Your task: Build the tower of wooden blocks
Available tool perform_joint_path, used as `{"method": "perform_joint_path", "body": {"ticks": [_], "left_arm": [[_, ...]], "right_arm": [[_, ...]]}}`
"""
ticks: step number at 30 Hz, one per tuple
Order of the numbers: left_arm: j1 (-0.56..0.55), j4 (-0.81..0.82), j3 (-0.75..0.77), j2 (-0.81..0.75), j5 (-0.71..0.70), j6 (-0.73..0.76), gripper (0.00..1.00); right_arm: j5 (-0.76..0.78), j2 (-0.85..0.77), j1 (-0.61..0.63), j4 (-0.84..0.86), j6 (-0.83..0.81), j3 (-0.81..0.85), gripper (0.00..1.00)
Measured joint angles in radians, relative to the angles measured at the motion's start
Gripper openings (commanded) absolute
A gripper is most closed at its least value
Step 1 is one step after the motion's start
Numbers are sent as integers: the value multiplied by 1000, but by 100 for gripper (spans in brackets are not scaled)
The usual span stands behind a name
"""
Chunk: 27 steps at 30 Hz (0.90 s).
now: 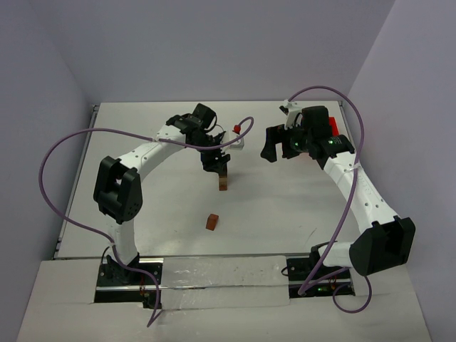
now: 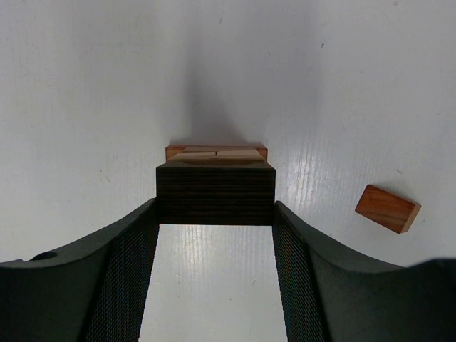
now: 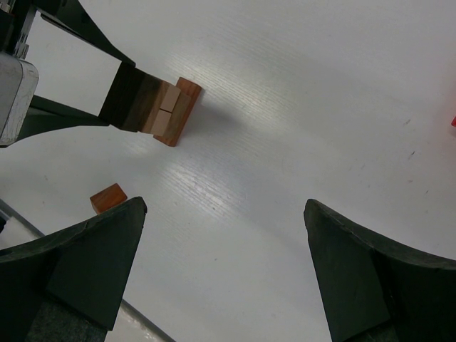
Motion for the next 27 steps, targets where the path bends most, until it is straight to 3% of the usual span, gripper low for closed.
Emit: {"method": "perform_joint_path", "body": {"ticks": [18, 25, 27], "left_arm": [[0, 1, 0, 9, 5, 0, 46], [0, 0, 2, 10, 5, 1, 58], [0, -1, 2, 10, 5, 1, 68]], "right_arm": [[-3, 0, -4, 0, 0, 0, 100], [-4, 0, -4, 0, 0, 0, 100], [-5, 0, -4, 0, 0, 0, 100]]}}
